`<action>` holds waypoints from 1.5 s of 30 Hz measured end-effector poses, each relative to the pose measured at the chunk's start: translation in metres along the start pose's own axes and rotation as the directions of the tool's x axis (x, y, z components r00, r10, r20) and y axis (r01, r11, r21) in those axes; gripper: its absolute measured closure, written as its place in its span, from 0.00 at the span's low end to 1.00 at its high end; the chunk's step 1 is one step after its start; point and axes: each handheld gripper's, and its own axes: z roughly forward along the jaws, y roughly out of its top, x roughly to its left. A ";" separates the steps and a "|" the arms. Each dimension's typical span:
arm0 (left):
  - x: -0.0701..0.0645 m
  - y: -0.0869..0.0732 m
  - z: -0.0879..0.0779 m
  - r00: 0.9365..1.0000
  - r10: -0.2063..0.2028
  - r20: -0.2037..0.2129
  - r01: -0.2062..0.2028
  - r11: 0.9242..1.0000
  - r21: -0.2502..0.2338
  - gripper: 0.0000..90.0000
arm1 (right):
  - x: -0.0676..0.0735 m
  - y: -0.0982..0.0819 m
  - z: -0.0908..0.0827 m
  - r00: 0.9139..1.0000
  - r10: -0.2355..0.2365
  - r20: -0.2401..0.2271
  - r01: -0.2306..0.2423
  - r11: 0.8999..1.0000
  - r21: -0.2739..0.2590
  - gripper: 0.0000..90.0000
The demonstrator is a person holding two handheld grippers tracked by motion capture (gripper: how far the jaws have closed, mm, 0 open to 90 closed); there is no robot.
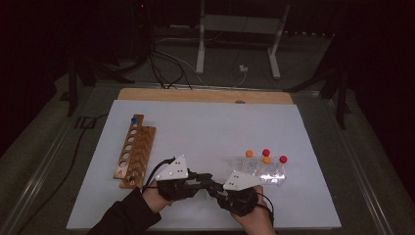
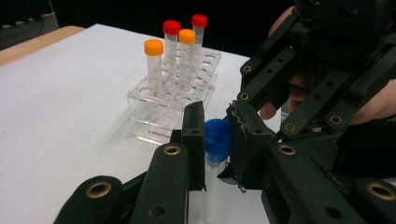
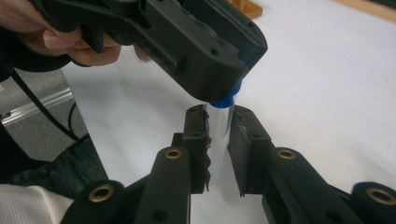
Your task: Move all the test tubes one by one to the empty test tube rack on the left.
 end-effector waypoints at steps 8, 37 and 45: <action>0.005 0.003 -0.008 0.999 0.013 -0.048 -0.013 1.000 0.000 0.87 | -0.001 0.000 -0.006 1.000 0.005 0.031 -0.003 0.998 -0.057 0.56; 0.083 0.037 -0.118 0.910 -0.020 -0.413 0.004 0.999 -0.039 0.87 | -0.011 0.000 -0.021 0.994 0.106 0.040 -0.098 0.981 -0.165 0.00; 0.105 0.032 -0.144 0.865 -0.058 -0.499 0.034 0.998 -0.058 0.87 | -0.011 0.000 -0.025 0.994 0.108 0.031 -0.101 0.979 -0.178 0.00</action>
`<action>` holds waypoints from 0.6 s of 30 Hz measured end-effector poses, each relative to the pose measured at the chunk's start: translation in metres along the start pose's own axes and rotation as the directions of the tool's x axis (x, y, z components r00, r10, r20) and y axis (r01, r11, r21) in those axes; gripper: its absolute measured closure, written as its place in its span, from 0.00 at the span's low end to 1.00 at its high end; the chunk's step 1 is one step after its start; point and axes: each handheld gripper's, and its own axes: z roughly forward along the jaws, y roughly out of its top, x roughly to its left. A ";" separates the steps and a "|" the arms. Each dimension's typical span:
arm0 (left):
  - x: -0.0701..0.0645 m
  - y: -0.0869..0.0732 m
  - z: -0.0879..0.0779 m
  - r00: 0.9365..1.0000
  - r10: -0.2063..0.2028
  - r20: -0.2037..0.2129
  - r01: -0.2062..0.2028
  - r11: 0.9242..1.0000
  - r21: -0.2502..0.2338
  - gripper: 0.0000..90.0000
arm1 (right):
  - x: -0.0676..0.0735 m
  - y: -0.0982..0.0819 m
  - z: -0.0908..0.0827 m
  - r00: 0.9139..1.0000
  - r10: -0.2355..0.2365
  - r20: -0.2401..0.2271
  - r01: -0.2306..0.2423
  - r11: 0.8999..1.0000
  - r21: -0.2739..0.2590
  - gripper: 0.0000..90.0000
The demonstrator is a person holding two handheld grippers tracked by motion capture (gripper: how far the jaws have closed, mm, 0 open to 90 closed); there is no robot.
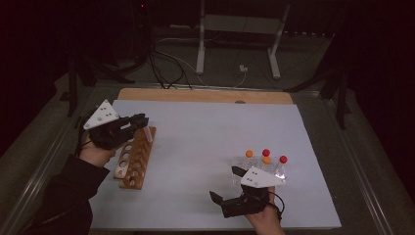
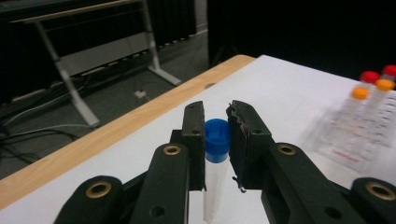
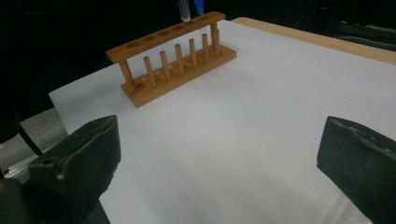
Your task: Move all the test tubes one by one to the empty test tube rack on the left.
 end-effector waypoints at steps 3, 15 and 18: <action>0.009 -0.003 -0.001 0.999 -0.006 -0.038 0.006 1.000 0.009 0.87 | 0.000 0.000 0.000 1.000 -0.001 0.001 0.001 1.000 -0.001 0.00; 0.047 -0.016 0.000 0.985 -0.052 -0.166 0.058 0.998 0.028 0.87 | -0.001 0.000 0.000 1.000 0.001 -0.013 -0.001 1.000 0.000 0.00; 0.052 -0.021 0.003 0.981 -0.069 -0.183 0.076 0.997 0.029 0.87 | -0.001 -0.001 0.001 1.000 0.001 -0.015 -0.001 1.000 0.001 0.00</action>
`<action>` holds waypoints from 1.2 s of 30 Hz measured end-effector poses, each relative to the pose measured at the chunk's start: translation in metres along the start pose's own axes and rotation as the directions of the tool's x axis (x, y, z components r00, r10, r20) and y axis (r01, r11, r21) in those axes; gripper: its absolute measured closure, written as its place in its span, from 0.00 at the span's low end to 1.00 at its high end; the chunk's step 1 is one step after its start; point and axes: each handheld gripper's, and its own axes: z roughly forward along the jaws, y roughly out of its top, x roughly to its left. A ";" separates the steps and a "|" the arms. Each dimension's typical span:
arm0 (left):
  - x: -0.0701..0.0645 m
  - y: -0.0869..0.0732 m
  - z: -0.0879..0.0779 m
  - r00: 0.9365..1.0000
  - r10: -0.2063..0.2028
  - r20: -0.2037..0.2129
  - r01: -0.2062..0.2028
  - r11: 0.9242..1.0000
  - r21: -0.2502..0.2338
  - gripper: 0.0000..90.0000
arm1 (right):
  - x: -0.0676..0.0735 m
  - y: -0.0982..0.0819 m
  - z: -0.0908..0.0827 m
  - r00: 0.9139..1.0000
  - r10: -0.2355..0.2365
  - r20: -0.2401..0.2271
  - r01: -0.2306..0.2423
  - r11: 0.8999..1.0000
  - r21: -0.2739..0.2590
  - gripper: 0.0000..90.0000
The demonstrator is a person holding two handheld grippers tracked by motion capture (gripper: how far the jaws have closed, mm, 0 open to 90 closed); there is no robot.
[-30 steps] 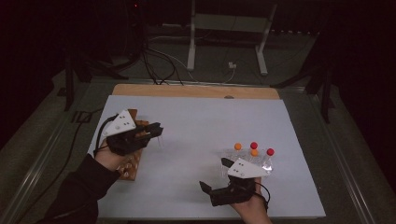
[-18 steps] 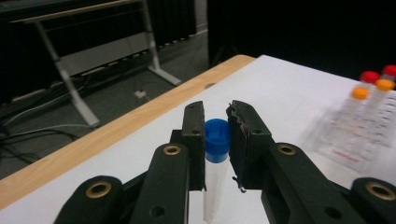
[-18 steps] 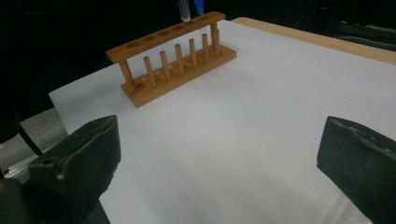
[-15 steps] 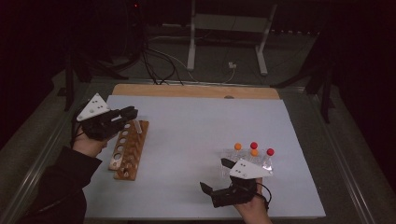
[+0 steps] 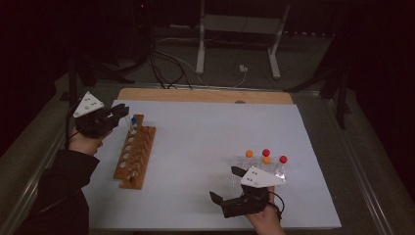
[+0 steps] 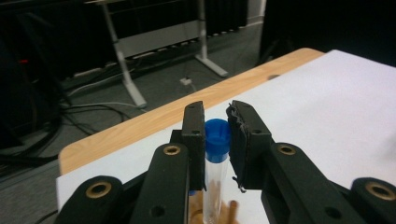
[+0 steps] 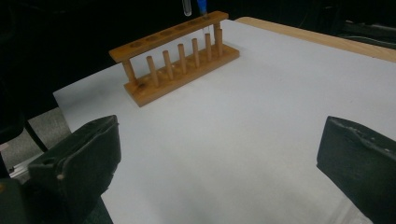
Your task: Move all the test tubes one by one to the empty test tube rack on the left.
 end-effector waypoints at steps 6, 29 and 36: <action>0.004 -0.013 0.010 1.000 -0.025 -0.008 0.025 1.000 0.018 0.87 | -0.001 0.000 -0.001 1.000 -0.002 0.000 0.002 1.000 -0.002 0.00; -0.001 -0.057 0.035 0.999 -0.048 -0.025 0.050 0.994 0.099 0.86 | -0.003 -0.003 -0.001 1.000 0.005 -0.001 -0.005 1.000 0.005 0.00; -0.002 -0.063 0.038 0.998 -0.057 -0.029 0.061 0.991 0.116 0.86 | -0.003 -0.003 -0.002 1.000 0.006 -0.002 -0.006 1.000 0.005 0.00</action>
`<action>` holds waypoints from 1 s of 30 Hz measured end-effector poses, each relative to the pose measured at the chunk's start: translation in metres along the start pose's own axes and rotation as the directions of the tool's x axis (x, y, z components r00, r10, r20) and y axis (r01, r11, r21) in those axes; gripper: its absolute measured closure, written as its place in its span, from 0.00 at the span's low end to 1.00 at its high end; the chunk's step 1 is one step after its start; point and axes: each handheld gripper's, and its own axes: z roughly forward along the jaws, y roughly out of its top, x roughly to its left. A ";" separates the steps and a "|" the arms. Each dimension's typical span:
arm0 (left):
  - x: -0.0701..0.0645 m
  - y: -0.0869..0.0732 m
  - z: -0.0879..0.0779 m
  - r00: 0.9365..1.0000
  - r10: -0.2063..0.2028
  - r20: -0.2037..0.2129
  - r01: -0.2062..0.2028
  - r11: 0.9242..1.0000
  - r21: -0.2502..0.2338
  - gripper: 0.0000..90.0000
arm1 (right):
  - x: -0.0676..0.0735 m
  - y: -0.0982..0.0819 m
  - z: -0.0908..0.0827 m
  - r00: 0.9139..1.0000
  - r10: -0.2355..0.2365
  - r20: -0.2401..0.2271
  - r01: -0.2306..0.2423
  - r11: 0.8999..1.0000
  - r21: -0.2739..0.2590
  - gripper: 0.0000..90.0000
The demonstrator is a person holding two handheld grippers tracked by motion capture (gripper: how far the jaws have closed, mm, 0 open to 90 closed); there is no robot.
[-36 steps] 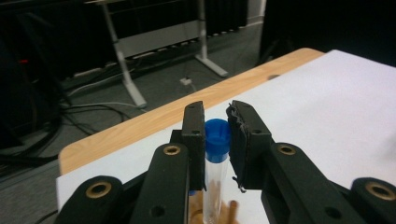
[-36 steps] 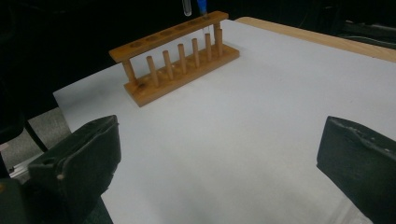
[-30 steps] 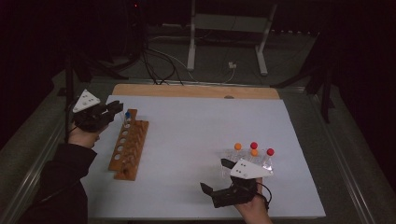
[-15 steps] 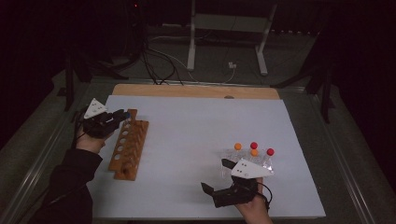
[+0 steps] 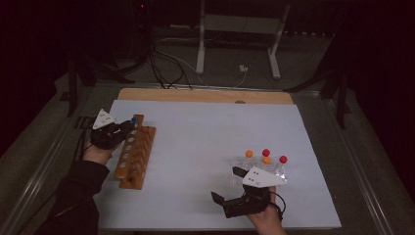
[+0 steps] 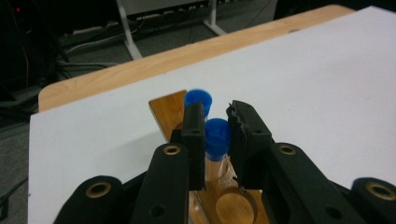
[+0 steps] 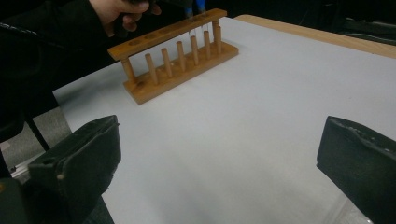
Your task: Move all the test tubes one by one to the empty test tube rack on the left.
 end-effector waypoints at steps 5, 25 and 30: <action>-0.001 0.000 0.000 1.000 0.000 0.002 0.000 1.000 0.011 0.86 | 0.000 0.000 0.000 1.000 0.001 -0.002 -0.001 1.000 0.001 0.00; -0.025 0.015 -0.031 0.992 -0.025 0.123 0.027 0.999 -0.019 0.19 | -0.005 0.003 -0.006 1.000 0.008 0.019 -0.007 1.000 -0.016 0.00; -0.042 0.020 -0.041 0.979 -0.009 0.205 0.013 1.000 -0.021 0.10 | -0.009 0.005 -0.009 0.999 0.014 0.034 -0.013 1.000 -0.024 0.00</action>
